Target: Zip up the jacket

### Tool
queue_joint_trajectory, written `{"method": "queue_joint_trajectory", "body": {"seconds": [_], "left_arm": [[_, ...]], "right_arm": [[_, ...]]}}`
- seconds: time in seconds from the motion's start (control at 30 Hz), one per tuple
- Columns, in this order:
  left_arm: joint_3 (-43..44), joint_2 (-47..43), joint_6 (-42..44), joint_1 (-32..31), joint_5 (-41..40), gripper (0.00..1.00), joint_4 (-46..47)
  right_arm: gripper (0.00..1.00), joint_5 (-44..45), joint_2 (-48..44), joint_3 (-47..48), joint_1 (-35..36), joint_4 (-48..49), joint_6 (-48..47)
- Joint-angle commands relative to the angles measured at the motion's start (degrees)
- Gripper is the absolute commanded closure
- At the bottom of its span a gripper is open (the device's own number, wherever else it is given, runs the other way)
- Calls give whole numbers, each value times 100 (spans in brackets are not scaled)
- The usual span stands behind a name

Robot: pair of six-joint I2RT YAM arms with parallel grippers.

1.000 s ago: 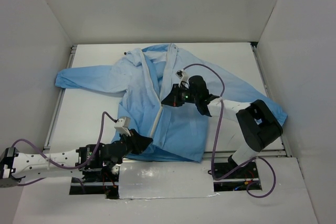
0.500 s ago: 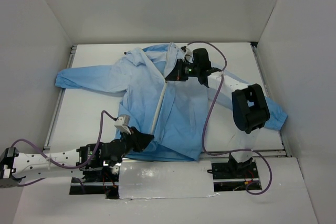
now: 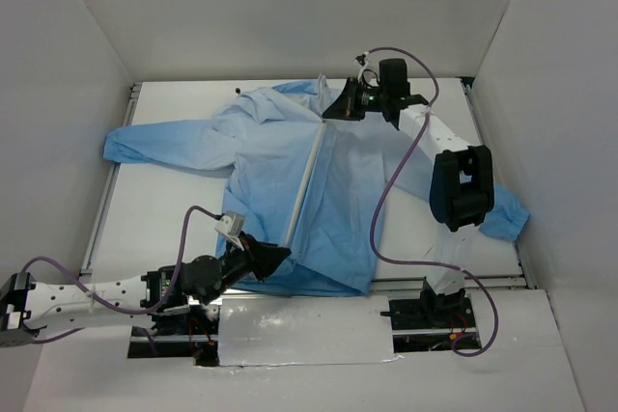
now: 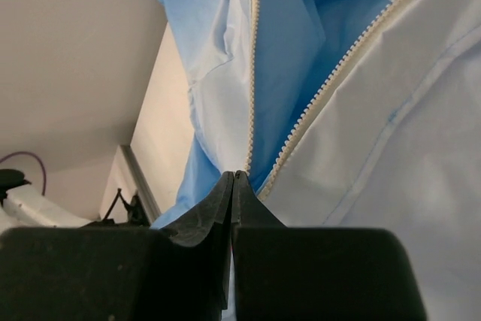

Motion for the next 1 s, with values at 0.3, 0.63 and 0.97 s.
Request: {"method": "queue_joint_trajectory", "body": {"seconds": [0.3,0.63,0.97], "left_arm": [[199,-346,731,-244,1258,100,-123],[1745,321,713,-244,54,68,-1738],[3696,1287,2099,-165,-1231,9,-1076]], "right_arm": [[100,714,-328,322,-781,1658,210],[100,632,-3704,-2681,748,3325,-681],[100,1706,-4267,-2980,1829,2451,-1371]]}}
